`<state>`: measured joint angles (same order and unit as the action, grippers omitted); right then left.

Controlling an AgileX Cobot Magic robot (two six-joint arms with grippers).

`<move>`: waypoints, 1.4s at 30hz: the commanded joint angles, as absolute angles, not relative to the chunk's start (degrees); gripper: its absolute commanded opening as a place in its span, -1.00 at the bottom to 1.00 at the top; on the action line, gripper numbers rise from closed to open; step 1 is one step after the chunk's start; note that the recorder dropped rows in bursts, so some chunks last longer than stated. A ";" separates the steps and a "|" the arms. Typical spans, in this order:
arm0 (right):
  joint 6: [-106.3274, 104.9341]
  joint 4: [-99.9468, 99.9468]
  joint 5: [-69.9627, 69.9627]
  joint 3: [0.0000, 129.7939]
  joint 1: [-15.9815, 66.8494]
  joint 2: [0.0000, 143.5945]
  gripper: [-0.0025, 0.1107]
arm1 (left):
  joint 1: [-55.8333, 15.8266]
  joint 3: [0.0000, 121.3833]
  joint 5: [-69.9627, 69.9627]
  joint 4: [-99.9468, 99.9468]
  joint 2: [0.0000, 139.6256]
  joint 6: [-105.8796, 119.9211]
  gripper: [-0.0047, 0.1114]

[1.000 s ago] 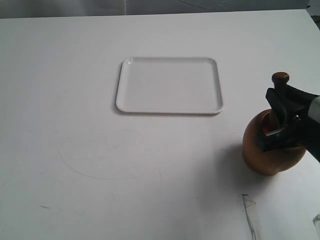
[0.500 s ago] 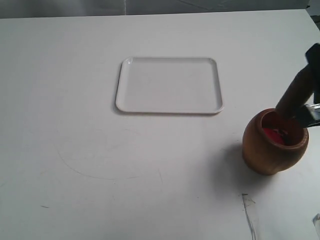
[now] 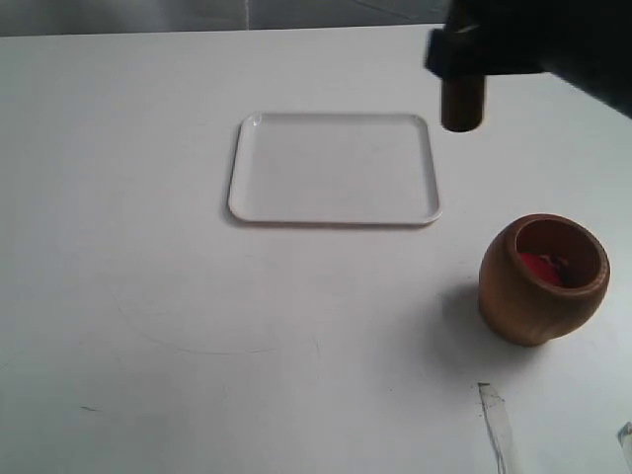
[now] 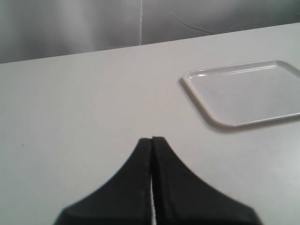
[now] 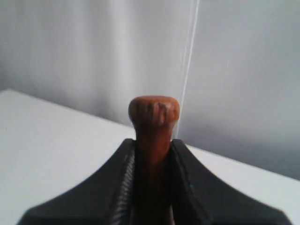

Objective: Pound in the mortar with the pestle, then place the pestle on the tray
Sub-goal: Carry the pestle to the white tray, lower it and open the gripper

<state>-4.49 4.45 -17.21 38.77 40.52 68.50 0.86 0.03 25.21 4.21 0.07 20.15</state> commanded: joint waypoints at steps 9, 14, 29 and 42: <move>-4.63 2.97 19.96 81.53 40.62 113.43 -0.96 | 0.42 0.00 25.03 3.79 0.00 19.68 -0.92; -4.53 3.22 21.42 89.83 40.62 122.04 -0.96 | 0.42 0.00 25.03 3.79 0.00 19.68 -0.92; -4.41 3.09 21.71 91.95 40.62 132.42 -0.96 | 0.42 0.00 25.03 3.79 0.00 19.68 -0.92; -4.41 2.32 26.39 92.10 40.62 118.62 -0.25 | 0.42 0.00 25.03 3.79 0.00 19.68 -0.92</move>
